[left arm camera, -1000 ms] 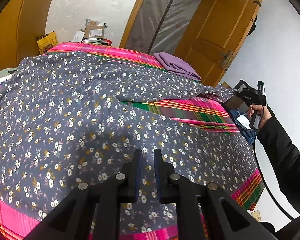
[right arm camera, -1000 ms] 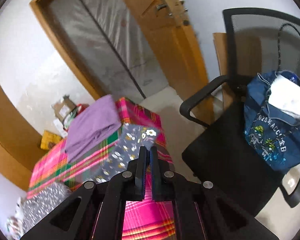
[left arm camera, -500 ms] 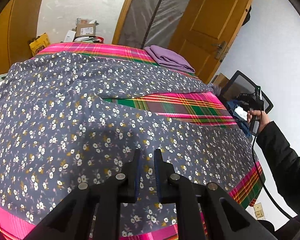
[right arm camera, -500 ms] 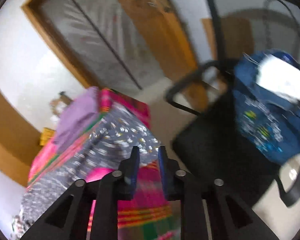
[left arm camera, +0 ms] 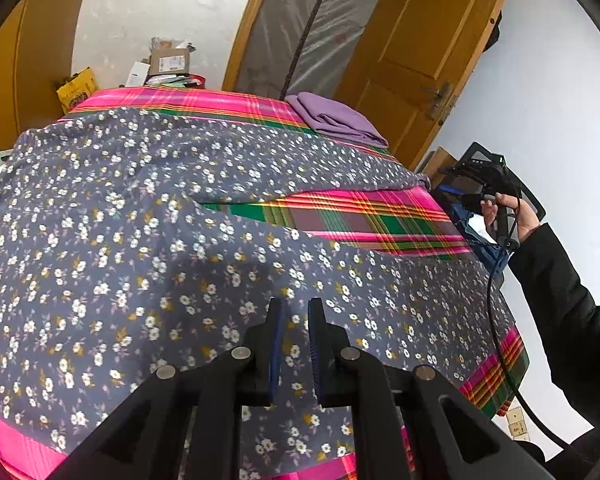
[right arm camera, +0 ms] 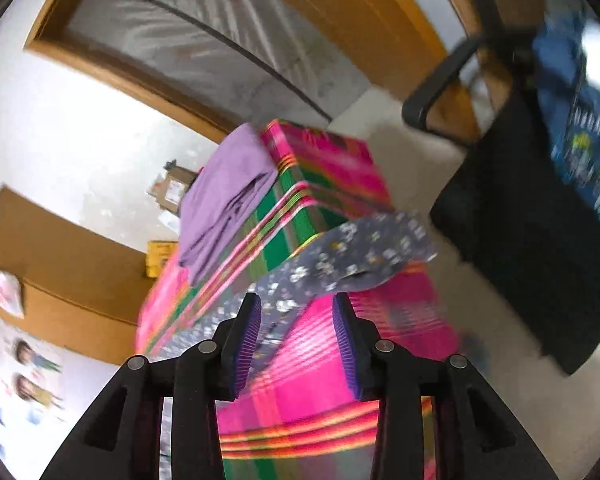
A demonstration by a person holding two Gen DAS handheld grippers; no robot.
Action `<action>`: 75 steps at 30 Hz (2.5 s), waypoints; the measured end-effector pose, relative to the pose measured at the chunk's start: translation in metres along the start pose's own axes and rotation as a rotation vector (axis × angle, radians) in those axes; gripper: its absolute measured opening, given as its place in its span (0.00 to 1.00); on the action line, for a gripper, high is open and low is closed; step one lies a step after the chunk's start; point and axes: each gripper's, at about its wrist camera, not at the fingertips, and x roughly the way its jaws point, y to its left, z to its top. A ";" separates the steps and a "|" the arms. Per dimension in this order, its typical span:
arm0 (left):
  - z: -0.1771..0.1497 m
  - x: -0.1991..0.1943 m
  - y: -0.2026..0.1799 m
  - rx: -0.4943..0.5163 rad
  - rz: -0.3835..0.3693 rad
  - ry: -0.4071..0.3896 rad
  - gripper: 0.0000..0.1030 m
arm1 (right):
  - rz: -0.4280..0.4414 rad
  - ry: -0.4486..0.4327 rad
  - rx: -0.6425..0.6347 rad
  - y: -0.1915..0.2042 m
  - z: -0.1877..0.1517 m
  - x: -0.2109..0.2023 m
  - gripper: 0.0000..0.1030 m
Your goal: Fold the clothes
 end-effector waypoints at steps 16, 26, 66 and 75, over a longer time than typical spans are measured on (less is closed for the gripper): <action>0.001 0.012 0.004 -0.015 0.010 0.030 0.11 | -0.031 0.013 0.103 -0.020 0.025 0.038 0.37; 0.006 0.025 0.005 -0.021 0.017 0.053 0.11 | -0.037 -0.099 0.019 -0.002 0.043 0.035 0.05; 0.018 0.028 -0.018 0.002 0.033 0.049 0.11 | -0.011 0.007 -0.296 0.025 -0.010 0.016 0.22; 0.020 0.028 -0.013 -0.008 0.039 0.051 0.11 | -0.149 -0.024 -0.405 0.044 0.043 0.051 0.22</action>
